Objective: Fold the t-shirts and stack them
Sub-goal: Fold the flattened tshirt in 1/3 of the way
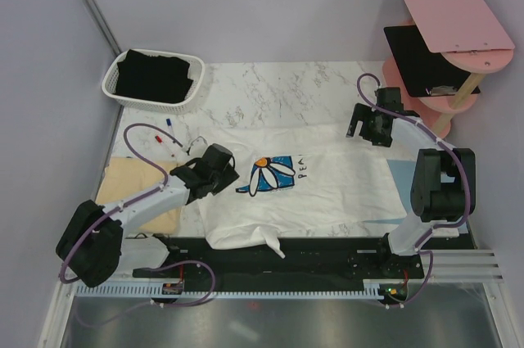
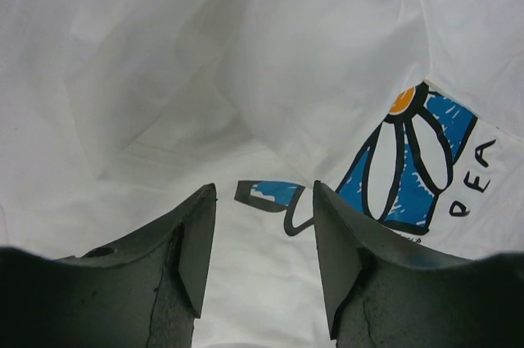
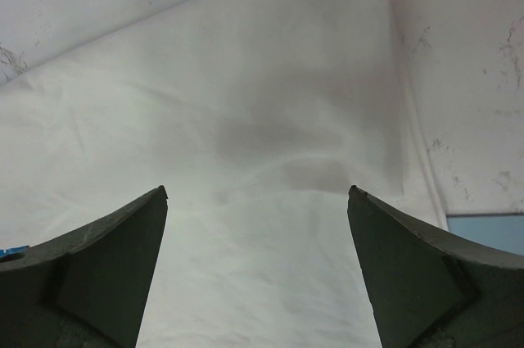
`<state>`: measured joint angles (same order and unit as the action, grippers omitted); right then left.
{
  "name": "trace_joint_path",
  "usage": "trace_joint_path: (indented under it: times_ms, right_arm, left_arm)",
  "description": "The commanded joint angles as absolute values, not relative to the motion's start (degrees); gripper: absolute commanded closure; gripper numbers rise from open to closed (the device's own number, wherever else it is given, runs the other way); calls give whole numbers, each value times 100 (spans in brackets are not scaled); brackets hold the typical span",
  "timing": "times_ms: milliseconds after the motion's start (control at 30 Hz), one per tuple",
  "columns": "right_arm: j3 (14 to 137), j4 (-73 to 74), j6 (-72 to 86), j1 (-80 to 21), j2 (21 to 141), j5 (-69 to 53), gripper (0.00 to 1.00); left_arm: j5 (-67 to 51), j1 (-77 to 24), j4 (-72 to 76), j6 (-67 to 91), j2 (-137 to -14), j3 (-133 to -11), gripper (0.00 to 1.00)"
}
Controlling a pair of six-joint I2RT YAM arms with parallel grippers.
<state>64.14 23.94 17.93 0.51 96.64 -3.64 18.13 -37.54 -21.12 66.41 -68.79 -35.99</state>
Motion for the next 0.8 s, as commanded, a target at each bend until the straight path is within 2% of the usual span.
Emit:
trace_joint_path:
  times_ms: [0, 67, 100, 167, 200, 300, 533, 767]
  right_arm:
    - [6398, 2276, 1723, 35, 9721, -439, 2]
    - [6399, 2268, 1723, 35, 9721, -431, 2]
    - [6398, 2276, 1723, 35, 9729, -439, 2]
    - [6407, 2276, 1714, 35, 9738, -439, 2]
    - [6416, 2276, 1714, 35, 9738, -439, 2]
    - [6407, 2276, 1714, 35, 9747, -448, 2]
    - [6407, 2276, 1714, 35, 9765, -439, 2]
    - [6416, 2276, 1714, 35, 9782, -448, 2]
  left_arm:
    - [2223, -3665, -1767, 6645, -7285, -3981, 43]
    - [2337, -3656, -1740, 6513, -7417, -4113, 44]
    - [2355, -3639, -1723, 6443, -7583, -4174, 53]
    - [2452, -3578, -1767, 6311, -7760, -4385, 58]
    - [2487, -3560, -1767, 6267, -7943, -4455, 65]
    - [2558, -3472, -1872, 6118, -8208, -4719, 69]
    - [2584, -3401, -2083, 5836, -8395, -5027, 68]
    - [2663, -3401, -2320, 5783, -7429, -4773, 49]
